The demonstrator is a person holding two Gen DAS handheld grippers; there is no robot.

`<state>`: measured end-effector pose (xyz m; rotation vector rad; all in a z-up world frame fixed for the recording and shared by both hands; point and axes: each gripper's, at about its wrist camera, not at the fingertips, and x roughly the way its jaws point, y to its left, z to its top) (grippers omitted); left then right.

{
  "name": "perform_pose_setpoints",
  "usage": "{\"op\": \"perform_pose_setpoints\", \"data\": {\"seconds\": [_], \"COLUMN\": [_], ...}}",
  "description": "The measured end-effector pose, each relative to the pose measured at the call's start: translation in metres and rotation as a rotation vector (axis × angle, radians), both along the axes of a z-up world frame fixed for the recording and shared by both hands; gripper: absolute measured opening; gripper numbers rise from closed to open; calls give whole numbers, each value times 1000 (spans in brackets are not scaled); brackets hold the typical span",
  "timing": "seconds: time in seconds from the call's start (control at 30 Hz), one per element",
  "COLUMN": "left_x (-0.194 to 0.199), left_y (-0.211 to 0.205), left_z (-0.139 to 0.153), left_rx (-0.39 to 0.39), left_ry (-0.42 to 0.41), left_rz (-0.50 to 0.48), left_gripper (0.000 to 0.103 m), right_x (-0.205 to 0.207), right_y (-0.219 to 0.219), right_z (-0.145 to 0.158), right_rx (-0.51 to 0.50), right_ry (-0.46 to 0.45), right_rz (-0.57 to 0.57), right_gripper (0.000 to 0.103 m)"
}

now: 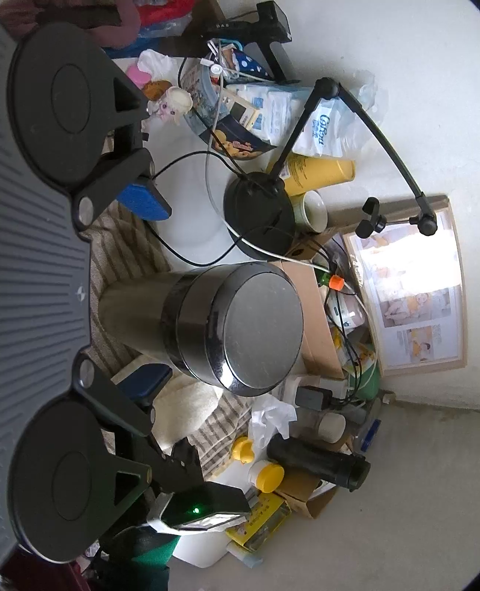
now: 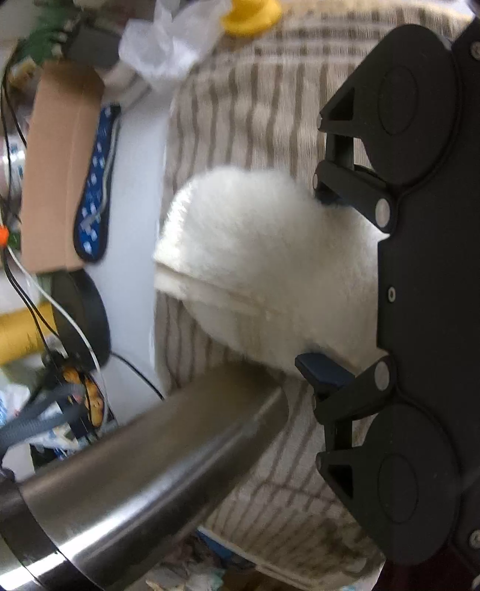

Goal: Clean container
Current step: 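Grasp the steel tumbler with the left gripper while the right gripper grasps the white cloth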

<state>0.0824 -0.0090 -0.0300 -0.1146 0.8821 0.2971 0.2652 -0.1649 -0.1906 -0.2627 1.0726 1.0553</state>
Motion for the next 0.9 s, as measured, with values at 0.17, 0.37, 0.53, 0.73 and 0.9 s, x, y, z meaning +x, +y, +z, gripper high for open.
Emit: {"op": "perform_pose_setpoints", "data": {"seconds": [0.17,0.37,0.53,0.73,0.9], "left_x": [-4,-3,-1,-1,4], "left_y": [-4,-15,-24,-32,-38], "left_z": [0,1,1,-4,-5], "left_rx": [1,7,13,22,33], "left_ry": [13,20,44,83,105], "left_rz": [42,46,48,42,26], "left_gripper": [84,84,84,84,84], "right_x": [13,54,64,53,38], "right_y": [-9,-57,-99,-92,-45], "right_z": [23,-1,-35,-49,-34], "right_rx": [106,217,316,352,298], "right_ry": [79,291,487,516,375], "right_rz": [-69,-330,-535,-472,-249], "right_gripper": [75,66,53,36,26]}}
